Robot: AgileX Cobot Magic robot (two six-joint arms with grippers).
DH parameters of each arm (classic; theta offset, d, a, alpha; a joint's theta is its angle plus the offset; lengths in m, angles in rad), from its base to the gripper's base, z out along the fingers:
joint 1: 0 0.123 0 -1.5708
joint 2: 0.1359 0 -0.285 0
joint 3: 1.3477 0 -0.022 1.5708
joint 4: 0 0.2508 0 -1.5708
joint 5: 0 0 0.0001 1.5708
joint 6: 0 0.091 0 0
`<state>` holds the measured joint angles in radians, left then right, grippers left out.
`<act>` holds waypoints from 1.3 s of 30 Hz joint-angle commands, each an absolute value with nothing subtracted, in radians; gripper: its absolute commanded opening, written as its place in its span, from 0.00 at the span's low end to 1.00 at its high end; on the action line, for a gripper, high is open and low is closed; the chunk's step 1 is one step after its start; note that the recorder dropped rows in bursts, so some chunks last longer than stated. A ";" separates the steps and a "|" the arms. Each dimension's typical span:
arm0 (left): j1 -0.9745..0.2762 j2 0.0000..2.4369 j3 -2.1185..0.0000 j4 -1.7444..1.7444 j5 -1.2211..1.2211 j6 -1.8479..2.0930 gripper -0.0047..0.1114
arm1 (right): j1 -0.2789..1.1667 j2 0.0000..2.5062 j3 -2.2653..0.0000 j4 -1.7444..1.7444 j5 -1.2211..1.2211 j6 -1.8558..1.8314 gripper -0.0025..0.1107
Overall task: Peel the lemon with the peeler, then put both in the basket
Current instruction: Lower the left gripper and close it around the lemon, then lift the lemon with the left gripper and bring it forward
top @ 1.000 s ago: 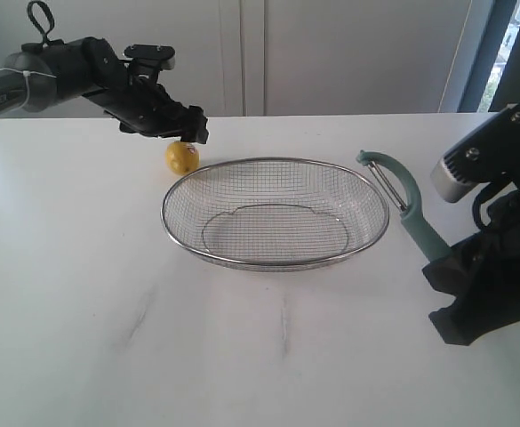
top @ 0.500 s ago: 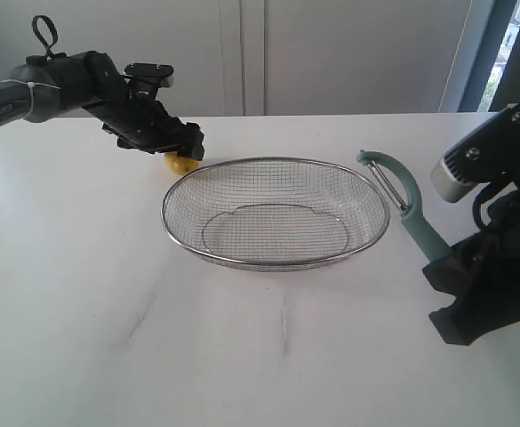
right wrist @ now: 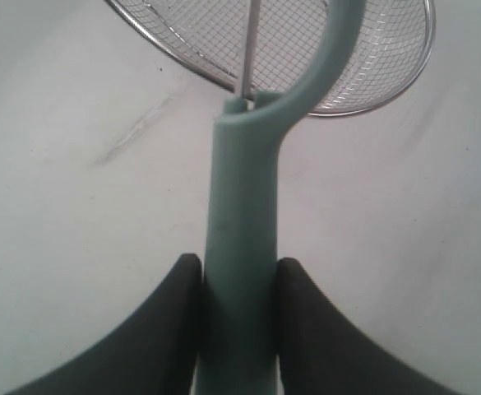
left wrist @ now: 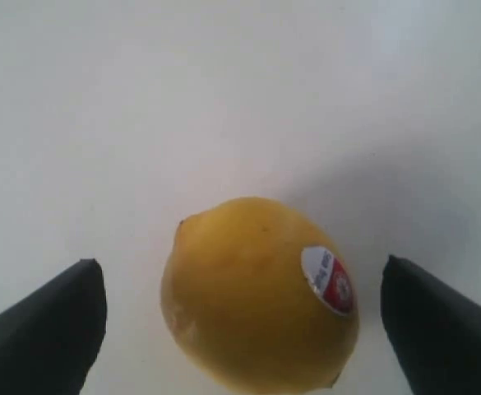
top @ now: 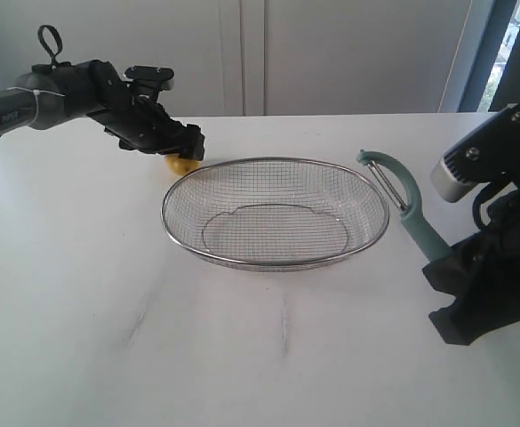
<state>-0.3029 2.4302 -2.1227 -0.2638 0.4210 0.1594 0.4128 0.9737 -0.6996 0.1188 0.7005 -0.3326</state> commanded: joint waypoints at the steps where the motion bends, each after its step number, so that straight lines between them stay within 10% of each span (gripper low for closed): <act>1: -0.300 2.433 -2.127 -0.269 0.411 0.152 0.82 | 0.407 0.968 -0.697 0.122 0.686 -0.331 0.02; 23: -0.300 2.467 -2.127 -0.306 0.363 0.101 0.78 | 0.407 0.968 -0.697 0.122 0.686 -0.331 0.02; 28: -0.296 2.470 -2.127 -0.320 0.363 0.101 0.58 | 0.407 0.968 -0.697 0.122 0.686 -0.331 0.02; 33: -0.296 2.471 -2.127 -0.328 0.373 0.105 0.05 | 0.407 0.968 -0.697 0.122 0.686 -0.331 0.02; 39: -0.291 2.443 -2.141 -0.314 0.440 0.114 0.04 | 0.407 0.968 -0.697 0.122 0.686 -0.331 0.02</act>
<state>-0.2987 2.4704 -2.1273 -0.3186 0.3774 0.1086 0.4128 0.9737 -0.6996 0.1188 0.7005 -0.3326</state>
